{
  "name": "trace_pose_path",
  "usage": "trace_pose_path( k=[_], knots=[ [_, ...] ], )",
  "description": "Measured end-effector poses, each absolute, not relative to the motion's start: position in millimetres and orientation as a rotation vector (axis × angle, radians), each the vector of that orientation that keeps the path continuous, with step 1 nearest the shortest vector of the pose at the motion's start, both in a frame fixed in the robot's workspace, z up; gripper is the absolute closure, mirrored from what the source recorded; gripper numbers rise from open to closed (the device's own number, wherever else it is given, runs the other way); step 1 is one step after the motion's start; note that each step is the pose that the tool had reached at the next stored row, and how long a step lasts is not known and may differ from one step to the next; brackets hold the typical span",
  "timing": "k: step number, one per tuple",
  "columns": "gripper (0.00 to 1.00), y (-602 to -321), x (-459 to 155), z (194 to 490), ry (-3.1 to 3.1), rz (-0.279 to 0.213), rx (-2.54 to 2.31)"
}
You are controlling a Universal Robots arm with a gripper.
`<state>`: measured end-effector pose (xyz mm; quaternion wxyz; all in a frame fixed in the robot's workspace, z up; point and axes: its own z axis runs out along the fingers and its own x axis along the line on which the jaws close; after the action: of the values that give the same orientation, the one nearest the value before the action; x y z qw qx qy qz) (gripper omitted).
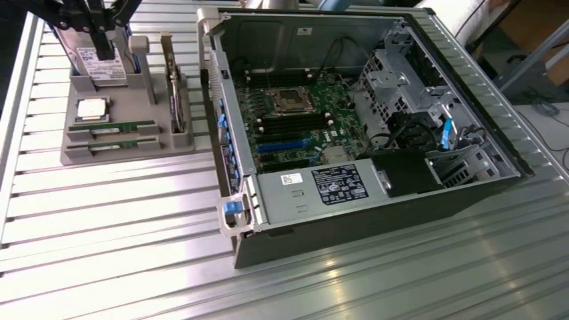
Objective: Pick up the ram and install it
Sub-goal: 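Pick up the ram and move it above insertion slot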
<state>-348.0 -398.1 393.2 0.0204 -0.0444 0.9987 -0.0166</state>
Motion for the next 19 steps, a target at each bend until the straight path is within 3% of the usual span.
trace_pose_path(
  k=[19],
  knots=[
    [0.9, -398.1, -348.0, 393.2, 2.998, -0.038, -0.766]
  ],
)
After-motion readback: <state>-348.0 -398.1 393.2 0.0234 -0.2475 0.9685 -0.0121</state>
